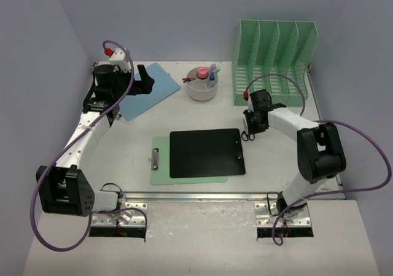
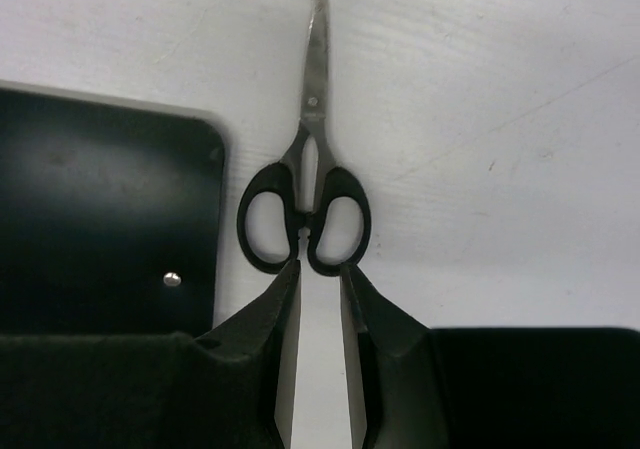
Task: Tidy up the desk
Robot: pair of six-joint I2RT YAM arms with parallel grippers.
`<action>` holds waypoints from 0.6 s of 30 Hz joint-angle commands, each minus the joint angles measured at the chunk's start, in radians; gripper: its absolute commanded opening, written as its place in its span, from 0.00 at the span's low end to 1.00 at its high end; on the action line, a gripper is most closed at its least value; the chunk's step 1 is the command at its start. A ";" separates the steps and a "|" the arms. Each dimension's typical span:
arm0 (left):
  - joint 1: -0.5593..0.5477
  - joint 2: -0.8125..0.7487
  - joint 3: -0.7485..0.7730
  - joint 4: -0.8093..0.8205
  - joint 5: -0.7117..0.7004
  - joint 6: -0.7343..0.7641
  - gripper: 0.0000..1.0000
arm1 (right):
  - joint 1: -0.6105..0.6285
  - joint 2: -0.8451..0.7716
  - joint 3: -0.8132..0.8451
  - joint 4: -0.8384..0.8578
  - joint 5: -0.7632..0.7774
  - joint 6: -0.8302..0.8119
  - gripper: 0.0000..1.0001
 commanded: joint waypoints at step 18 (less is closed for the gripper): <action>0.007 0.009 0.008 0.071 0.042 -0.008 1.00 | -0.056 0.065 -0.003 0.117 -0.008 -0.066 0.20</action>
